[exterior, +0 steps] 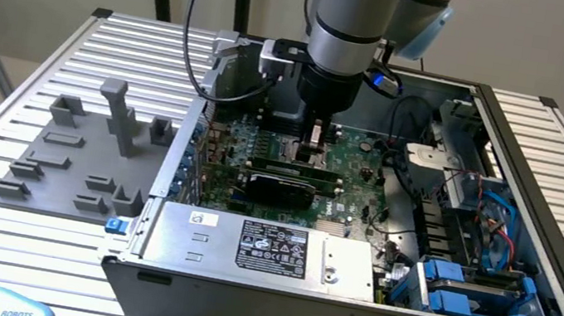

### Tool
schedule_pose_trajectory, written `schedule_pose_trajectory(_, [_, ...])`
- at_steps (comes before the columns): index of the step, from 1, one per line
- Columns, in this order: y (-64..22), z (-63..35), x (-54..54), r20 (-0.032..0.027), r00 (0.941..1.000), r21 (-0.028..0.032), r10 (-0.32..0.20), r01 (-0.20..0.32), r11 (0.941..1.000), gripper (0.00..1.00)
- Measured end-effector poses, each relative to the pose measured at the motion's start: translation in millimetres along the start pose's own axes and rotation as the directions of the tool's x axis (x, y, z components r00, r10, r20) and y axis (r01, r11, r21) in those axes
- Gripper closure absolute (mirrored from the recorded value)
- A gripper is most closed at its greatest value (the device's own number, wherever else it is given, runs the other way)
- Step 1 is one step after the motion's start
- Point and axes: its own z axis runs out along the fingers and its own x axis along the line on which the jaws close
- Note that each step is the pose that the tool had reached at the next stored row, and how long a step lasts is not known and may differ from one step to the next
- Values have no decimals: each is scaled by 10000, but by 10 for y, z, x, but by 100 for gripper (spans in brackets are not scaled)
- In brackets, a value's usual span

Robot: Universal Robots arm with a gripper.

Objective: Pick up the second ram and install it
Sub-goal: 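Insert the second ram into the second slot, then press down the second ram until it locks into place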

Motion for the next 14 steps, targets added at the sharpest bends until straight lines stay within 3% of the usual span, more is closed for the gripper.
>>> schedule_pose_trajectory(14, [0,3,0,-1,10000,-6,-1,1,10000,89])
